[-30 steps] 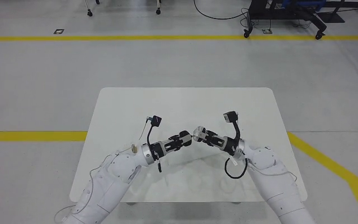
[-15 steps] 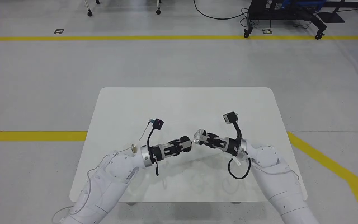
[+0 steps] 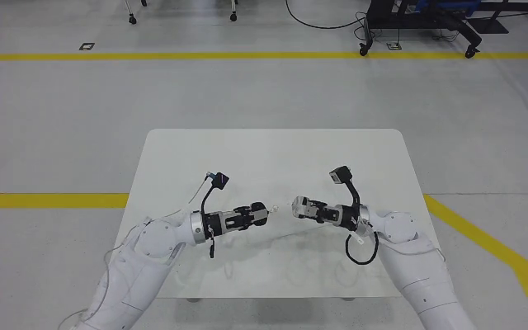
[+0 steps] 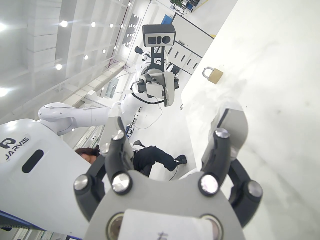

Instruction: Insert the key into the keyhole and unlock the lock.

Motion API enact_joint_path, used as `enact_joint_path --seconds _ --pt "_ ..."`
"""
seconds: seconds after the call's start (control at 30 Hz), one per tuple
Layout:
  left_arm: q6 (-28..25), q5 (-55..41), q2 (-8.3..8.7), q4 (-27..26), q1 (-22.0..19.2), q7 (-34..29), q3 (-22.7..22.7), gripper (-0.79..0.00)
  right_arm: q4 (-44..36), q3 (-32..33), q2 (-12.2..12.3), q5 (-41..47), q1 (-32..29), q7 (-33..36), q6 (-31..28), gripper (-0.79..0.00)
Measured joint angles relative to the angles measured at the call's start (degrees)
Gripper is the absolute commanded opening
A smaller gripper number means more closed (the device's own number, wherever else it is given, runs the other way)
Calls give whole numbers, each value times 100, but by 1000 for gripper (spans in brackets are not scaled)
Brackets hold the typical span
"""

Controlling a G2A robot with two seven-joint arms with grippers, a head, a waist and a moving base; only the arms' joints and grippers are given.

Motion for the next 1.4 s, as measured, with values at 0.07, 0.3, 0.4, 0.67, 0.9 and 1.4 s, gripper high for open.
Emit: enact_joint_path --seconds 0.07,0.3,0.4,0.67,0.9,1.4 --pt "-2 4 0 0 -1 1 1 -785 0 0 0 0 0 0 0 0" --pt "16 17 2 -37 29 36 -2 -785 0 0 0 0 0 0 0 0" --pt "96 -89 38 -195 179 -19 -100 -785 -34 -5 -1 2 -23 -32 24 0" --pt "474 -1600 81 447 -377 -2009 -67 -785 -316 30 43 -348 -208 -439 354 -394" --pt "612 -1250 -27 882 -989 -2200 452 -785 -319 -81 66 -143 -157 90 527 -462" --pt "462 -1186 -179 1416 -1414 -1959 936 -785 -271 -306 94 294 -40 871 844 -529"
